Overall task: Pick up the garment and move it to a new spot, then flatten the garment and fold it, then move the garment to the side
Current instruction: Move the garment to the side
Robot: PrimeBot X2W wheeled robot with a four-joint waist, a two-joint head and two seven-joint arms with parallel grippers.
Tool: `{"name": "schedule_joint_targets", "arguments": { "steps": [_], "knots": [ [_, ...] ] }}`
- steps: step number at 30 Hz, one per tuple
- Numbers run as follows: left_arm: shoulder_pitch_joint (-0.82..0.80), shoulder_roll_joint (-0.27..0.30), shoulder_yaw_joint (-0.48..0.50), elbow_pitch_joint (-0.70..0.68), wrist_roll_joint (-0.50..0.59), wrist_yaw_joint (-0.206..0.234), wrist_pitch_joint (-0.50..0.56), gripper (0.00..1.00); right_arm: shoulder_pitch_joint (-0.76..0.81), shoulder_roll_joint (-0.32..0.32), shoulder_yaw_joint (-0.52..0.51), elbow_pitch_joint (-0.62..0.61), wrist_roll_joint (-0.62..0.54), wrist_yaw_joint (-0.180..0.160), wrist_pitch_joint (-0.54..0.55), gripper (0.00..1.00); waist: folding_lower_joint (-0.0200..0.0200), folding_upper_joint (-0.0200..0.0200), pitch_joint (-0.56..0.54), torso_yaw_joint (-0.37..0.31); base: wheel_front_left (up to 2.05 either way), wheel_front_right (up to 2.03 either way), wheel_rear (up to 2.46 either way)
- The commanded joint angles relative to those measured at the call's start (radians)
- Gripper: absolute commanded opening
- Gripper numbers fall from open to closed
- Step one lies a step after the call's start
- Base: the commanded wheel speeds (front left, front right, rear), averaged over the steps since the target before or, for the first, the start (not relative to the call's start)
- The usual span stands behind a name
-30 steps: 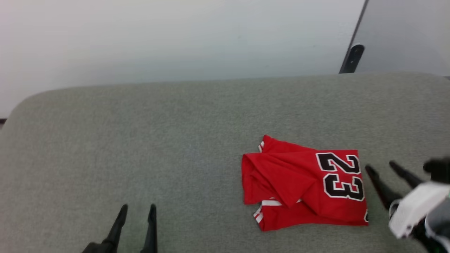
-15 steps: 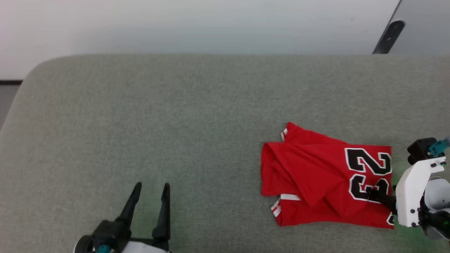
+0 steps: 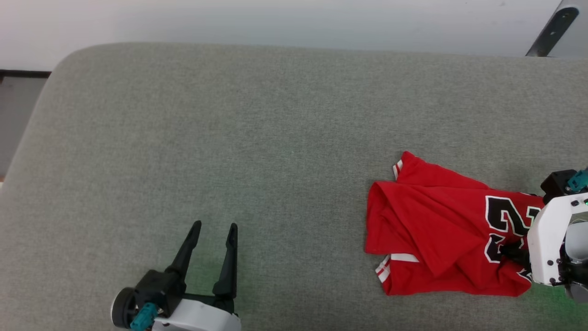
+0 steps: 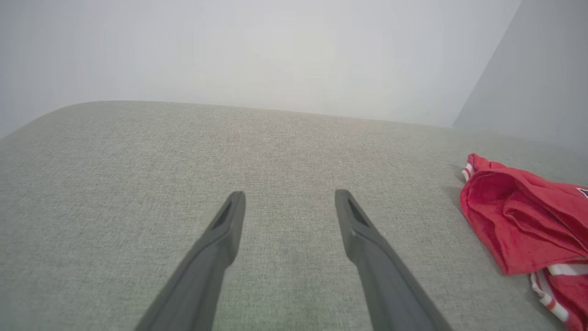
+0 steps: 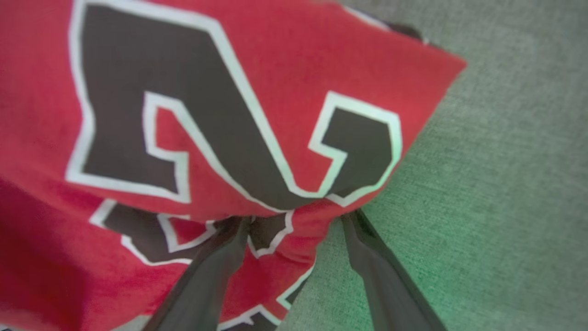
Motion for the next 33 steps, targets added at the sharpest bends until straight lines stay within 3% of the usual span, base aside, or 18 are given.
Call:
{"name": "schedule_joint_targets", "arguments": {
  "steps": [1, 3, 5, 7, 8, 9, 20, 28, 33],
  "knots": [
    [-0.013, -0.002, 0.000, 0.000, -0.005, -0.005, -0.001, 1.00, 0.043, 0.048, 0.037, 0.070, -0.021, -0.004, -0.009, 1.00, 0.0000, 0.0000, 0.009, 0.007, 0.00, 0.00, 0.00],
    [-0.013, -0.002, 0.002, 0.000, -0.006, -0.005, -0.001, 1.00, 0.042, 0.051, 0.041, 0.085, -0.026, -0.004, -0.012, 0.98, 0.0000, 0.0000, 0.013, 0.007, 0.00, 0.00, 0.00],
    [-0.015, -0.003, 0.004, 0.002, -0.007, -0.006, -0.001, 1.00, 0.040, 0.054, 0.045, 0.095, -0.030, -0.006, -0.018, 0.80, 0.0000, 0.0000, 0.015, 0.004, 0.00, 0.00, 0.00],
    [-0.019, -0.003, 0.005, 0.004, -0.006, -0.006, -0.001, 1.00, 0.036, 0.056, 0.051, 0.101, -0.032, -0.006, -0.020, 0.37, 0.0000, 0.0000, 0.016, 0.002, 0.00, 0.00, 0.00],
    [-0.019, -0.003, 0.006, 0.005, -0.005, -0.007, -0.001, 1.00, 0.032, 0.058, 0.052, 0.101, -0.028, -0.006, -0.029, 0.05, 0.0000, 0.0000, 0.017, 0.000, 0.00, 0.00, 0.00],
    [-0.020, -0.003, 0.006, 0.006, -0.004, -0.006, -0.001, 1.00, 0.029, 0.060, 0.053, 0.103, -0.025, -0.006, -0.034, 0.00, 0.0000, 0.0000, 0.016, -0.003, 0.00, 0.00, 0.00],
    [-0.036, -0.003, 0.009, 0.004, 0.012, -0.012, -0.001, 1.00, -0.012, 0.057, 0.001, 0.099, 0.034, -0.006, -0.166, 0.00, 0.0000, 0.0000, 0.007, -0.069, 0.00, 0.00, 0.00],
    [-0.058, 0.000, 0.007, -0.008, 0.033, -0.016, -0.001, 1.00, -0.034, -0.025, -0.087, 0.094, 0.060, -0.005, -0.265, 0.00, 0.0000, 0.0000, 0.021, -0.160, 0.00, 0.00, 0.00],
    [-0.072, 0.009, 0.006, -0.015, 0.039, -0.021, -0.001, 1.00, -0.057, -0.120, -0.159, 0.124, 0.016, -0.003, -0.318, 0.00, 0.0000, 0.0000, 0.037, -0.204, 0.00, 0.00, 0.00]
  ]
}}
